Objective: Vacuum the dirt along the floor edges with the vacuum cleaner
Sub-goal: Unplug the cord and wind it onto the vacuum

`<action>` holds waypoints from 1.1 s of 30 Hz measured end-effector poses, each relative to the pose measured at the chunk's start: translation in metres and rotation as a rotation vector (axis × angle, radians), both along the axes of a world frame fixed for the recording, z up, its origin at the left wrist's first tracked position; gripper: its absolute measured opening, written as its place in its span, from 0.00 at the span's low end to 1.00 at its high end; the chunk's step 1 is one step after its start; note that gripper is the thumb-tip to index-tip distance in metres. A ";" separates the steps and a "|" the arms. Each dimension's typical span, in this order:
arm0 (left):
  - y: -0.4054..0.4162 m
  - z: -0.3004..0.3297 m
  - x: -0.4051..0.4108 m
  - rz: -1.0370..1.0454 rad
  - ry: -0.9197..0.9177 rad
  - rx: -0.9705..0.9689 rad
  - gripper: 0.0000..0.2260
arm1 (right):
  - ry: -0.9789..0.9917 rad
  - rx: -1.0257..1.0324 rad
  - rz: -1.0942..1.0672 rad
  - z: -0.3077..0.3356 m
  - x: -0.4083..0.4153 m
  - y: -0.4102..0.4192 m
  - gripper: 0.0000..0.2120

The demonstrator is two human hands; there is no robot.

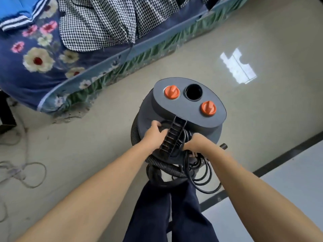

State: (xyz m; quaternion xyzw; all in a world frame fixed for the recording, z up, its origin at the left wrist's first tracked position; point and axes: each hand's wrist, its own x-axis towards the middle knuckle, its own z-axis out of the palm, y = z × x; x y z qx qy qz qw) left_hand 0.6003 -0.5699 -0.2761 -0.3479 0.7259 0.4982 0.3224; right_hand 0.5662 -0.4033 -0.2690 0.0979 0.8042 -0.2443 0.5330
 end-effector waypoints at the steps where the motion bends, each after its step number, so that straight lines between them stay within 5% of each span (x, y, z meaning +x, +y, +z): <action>1: 0.000 0.000 -0.003 -0.064 0.034 -0.128 0.16 | 0.039 0.000 0.056 0.000 0.001 0.000 0.12; 5: -0.014 -0.008 -0.017 -0.485 0.206 -0.478 0.27 | 0.099 -0.066 0.216 -0.003 -0.006 0.007 0.16; 8: -0.015 -0.013 -0.030 -0.707 0.284 -0.349 0.20 | 0.139 -0.081 0.306 -0.006 -0.015 0.008 0.18; 14: -0.019 -0.016 -0.035 -0.718 0.314 -0.205 0.16 | 0.227 -0.280 0.205 -0.009 -0.010 0.000 0.18; 18: -0.009 -0.016 -0.031 -0.658 0.276 -0.370 0.13 | 0.188 -0.296 0.163 -0.007 -0.007 0.005 0.23; 25: -0.003 -0.011 -0.027 -0.853 0.291 -0.598 0.12 | 0.015 -0.250 0.140 -0.002 -0.017 0.013 0.38; 33: 0.004 -0.008 -0.018 -0.757 0.318 -0.700 0.14 | 0.256 -0.222 0.045 0.003 0.008 0.005 0.26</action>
